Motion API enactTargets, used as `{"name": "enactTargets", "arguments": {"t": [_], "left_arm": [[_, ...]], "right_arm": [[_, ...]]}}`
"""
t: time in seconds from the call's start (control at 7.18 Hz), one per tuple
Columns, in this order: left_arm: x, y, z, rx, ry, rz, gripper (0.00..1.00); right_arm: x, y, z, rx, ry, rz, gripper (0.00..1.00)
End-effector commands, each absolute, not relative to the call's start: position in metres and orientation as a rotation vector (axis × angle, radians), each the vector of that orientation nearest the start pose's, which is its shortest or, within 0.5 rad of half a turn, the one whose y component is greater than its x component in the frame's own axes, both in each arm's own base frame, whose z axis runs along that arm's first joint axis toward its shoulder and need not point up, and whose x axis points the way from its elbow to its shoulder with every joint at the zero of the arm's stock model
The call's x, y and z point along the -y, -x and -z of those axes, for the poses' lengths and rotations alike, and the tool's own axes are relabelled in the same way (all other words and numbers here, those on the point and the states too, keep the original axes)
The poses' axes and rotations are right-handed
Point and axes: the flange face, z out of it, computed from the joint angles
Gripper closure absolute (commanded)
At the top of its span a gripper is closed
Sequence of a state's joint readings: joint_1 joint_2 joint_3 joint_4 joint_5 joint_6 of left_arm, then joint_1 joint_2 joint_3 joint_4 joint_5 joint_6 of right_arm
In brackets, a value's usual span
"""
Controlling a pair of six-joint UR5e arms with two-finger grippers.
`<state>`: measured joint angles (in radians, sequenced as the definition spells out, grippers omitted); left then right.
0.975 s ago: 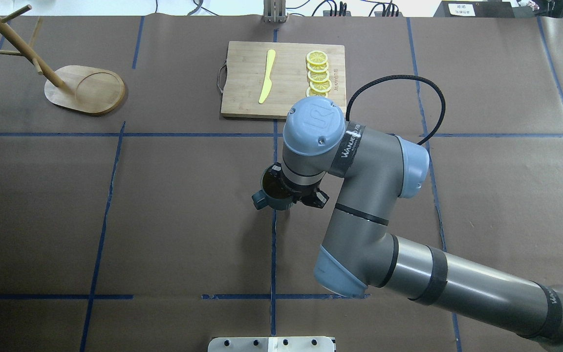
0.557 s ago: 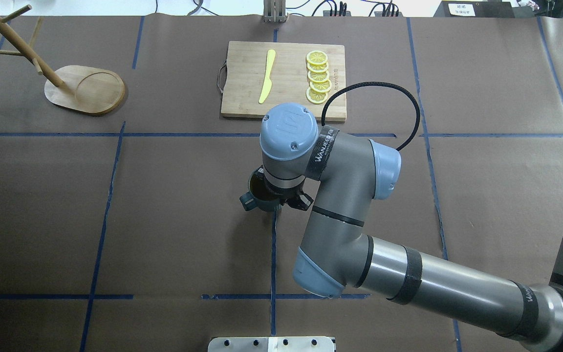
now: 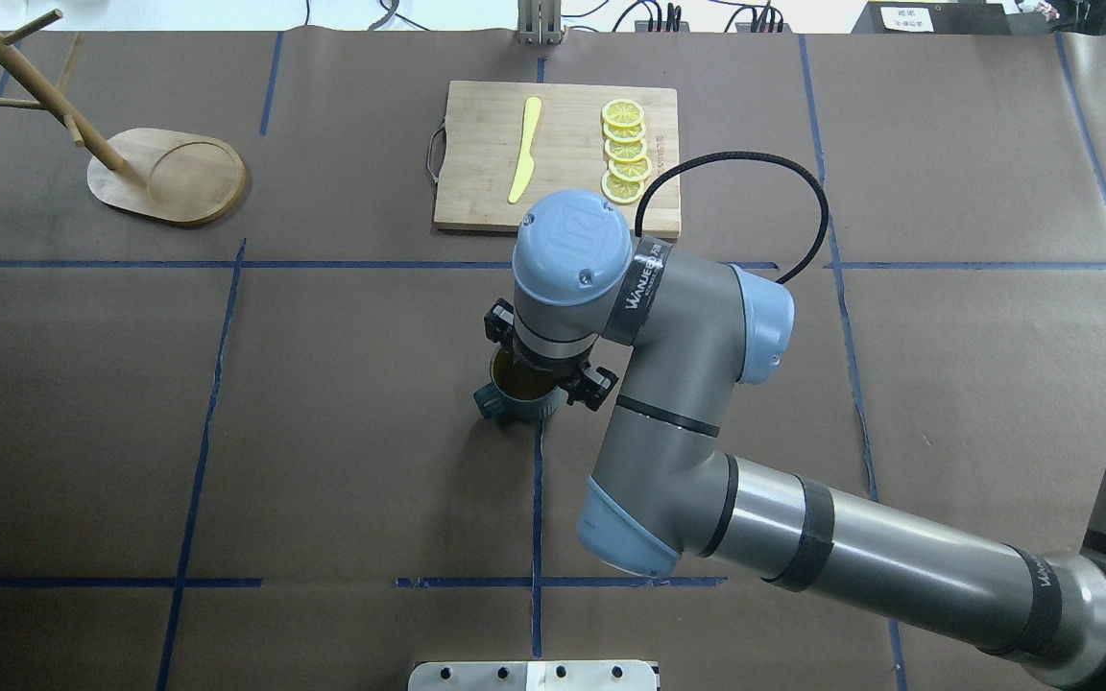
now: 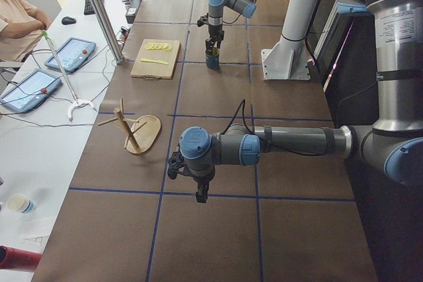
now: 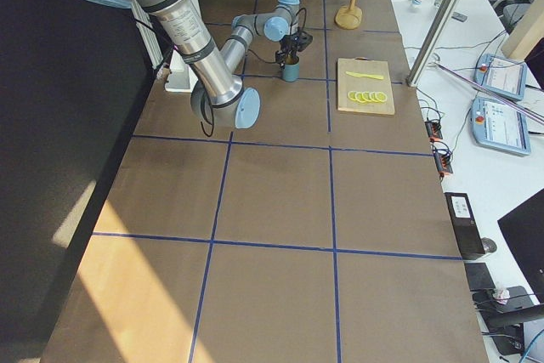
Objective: Hang cup on storage rack
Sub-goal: 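Set the mug upright on the table and open the right gripper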
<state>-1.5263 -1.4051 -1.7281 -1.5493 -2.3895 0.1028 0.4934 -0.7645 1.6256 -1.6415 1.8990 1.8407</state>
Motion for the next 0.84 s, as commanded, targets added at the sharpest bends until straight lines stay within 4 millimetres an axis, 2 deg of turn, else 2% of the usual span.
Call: {"name": "enactTargets", "arguments": {"t": [0.0,0.14,0.28,0.42,0.56,0.7], "left_arm": [[0.421,0.042,-0.649,-0.82,-0.008,-0.132,0.0],[0.42,0.042,-0.646,-0.815,-0.013,-0.133,0.0],[0.425,0.042,-0.641,-0.813,-0.021,-0.133,0.0],[0.434,0.041,-0.629,-0.819,-0.047,-0.141,0.0],[0.452,0.041,-0.613,-0.816,-0.083,-0.16,0.0],[0.455,0.04,-0.61,-0.816,-0.087,-0.158,0.0]], "right_arm": [[0.439,0.51,-0.138,0.821,0.19,-0.523,0.0],[0.462,0.479,-0.145,0.821,0.171,-0.468,0.0],[0.488,0.448,-0.17,0.812,0.15,-0.398,0.0],[0.512,0.409,-0.197,0.805,0.111,-0.326,0.0],[0.537,0.356,-0.236,0.8,0.086,-0.248,0.0],[0.556,0.308,-0.277,0.788,0.056,-0.155,0.0]]}}
